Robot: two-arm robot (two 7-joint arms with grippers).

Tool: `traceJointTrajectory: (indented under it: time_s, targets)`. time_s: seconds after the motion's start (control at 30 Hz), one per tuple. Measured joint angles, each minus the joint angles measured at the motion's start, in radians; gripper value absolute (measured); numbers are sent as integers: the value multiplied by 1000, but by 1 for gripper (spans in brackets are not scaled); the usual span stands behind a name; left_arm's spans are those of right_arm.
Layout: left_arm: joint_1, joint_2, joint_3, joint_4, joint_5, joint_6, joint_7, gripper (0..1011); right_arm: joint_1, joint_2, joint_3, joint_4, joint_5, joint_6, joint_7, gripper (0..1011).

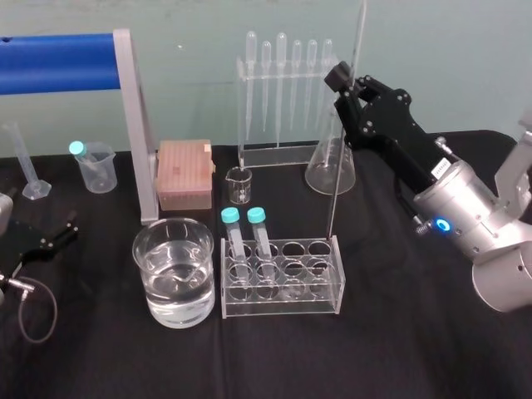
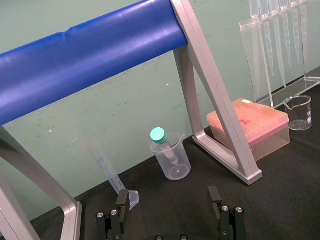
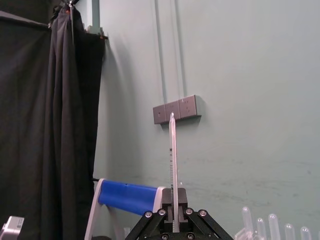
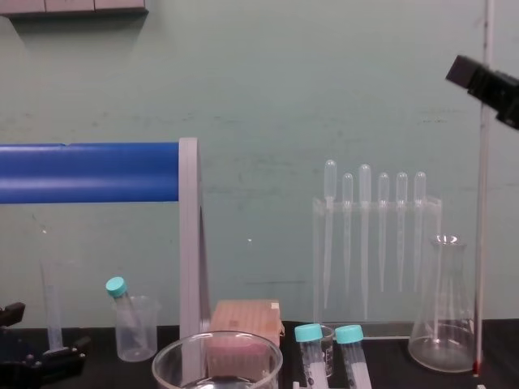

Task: Hold the thermometer with one hand and immerse one end into the beaker, then reinsert it into the test tube rack.

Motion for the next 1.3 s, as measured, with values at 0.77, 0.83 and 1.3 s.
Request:
traceJointTrajectory:
  time_s: [0.77,0.83,1.3]
  targets:
    - [0,0,0,0,0,0,0,1008,62,-17,-51,120,-16,16,40,56]
    - [0,0,0,0,0,0,0,1008,71,-19,-56,133,-19,14,44,56]
    - [0,0,0,0,0,0,0,1008,113,-29,-79,196,-34,7,69,56]
